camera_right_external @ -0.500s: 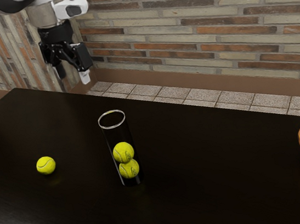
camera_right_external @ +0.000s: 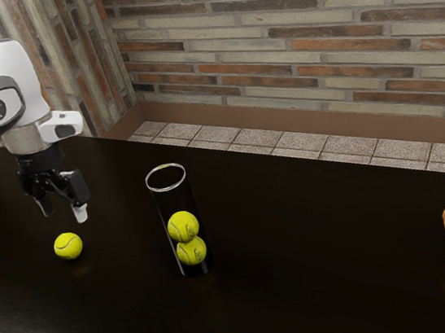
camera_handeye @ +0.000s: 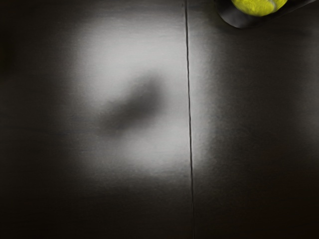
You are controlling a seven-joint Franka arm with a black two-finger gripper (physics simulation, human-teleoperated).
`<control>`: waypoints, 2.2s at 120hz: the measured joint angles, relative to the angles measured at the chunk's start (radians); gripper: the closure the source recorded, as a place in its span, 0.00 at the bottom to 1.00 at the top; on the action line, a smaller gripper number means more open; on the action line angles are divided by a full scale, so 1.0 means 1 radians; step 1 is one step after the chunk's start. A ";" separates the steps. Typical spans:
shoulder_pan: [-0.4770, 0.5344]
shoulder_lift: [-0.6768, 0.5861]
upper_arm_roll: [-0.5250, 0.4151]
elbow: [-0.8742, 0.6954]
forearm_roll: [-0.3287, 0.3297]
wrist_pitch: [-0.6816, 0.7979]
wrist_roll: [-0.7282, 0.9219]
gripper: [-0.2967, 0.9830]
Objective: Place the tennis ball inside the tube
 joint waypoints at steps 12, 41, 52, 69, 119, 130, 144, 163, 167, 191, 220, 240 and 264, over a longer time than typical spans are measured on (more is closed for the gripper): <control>0.000 0.103 0.045 -0.010 0.008 0.110 0.008 0.23; 0.060 0.218 0.136 -0.057 0.093 0.407 0.039 0.23; 0.100 0.289 0.139 -0.058 0.103 0.507 0.055 0.23; 0.134 0.374 0.138 -0.053 0.101 0.634 0.078 0.23; 0.211 0.520 0.098 -0.015 -0.114 0.736 0.164 0.23; 0.216 0.549 0.095 0.002 -0.146 0.740 0.184 0.23; 0.234 0.571 0.094 0.023 -0.164 0.744 0.208 0.23; 0.238 0.619 0.094 0.056 -0.179 0.746 0.235 0.23; 0.238 0.624 0.094 0.057 -0.182 0.746 0.240 0.23; 0.237 0.633 0.089 0.054 -0.188 0.735 0.264 0.38; 0.236 0.632 0.088 0.052 -0.182 0.722 0.276 0.45; 0.236 0.581 0.087 0.051 -0.172 0.672 0.272 0.55; 0.231 0.401 0.033 0.029 -0.168 0.548 0.260 0.55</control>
